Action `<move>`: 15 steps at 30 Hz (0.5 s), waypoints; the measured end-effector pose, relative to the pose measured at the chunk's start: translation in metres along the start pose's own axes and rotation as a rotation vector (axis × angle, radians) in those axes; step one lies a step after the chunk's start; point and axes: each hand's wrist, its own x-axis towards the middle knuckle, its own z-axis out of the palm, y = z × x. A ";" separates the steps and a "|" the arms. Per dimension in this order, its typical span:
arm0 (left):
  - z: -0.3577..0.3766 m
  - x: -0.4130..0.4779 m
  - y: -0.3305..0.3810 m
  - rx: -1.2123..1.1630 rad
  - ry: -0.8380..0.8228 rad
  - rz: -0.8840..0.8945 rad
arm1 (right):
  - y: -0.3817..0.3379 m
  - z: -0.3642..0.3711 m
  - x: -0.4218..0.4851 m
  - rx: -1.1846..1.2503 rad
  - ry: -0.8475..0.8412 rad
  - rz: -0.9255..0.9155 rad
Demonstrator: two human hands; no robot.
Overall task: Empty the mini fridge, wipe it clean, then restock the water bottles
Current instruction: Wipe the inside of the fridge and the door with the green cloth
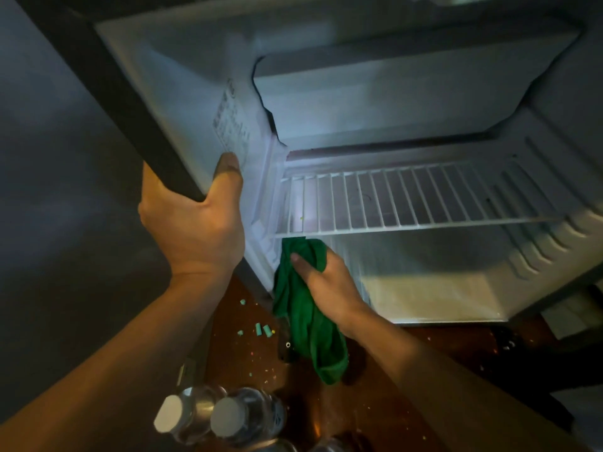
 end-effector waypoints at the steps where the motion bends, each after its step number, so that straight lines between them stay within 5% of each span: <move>1: 0.000 0.000 0.001 -0.003 -0.004 -0.005 | -0.002 0.001 0.008 0.034 0.022 0.004; 4: 0.000 -0.002 0.001 0.013 -0.007 0.008 | -0.016 0.009 0.056 0.123 0.165 0.132; 9: 0.000 -0.001 0.001 -0.016 0.003 0.011 | 0.005 0.008 0.060 0.080 0.157 0.177; 15: 0.001 -0.003 0.003 -0.001 -0.008 0.015 | 0.039 0.015 -0.021 -0.220 0.049 -0.126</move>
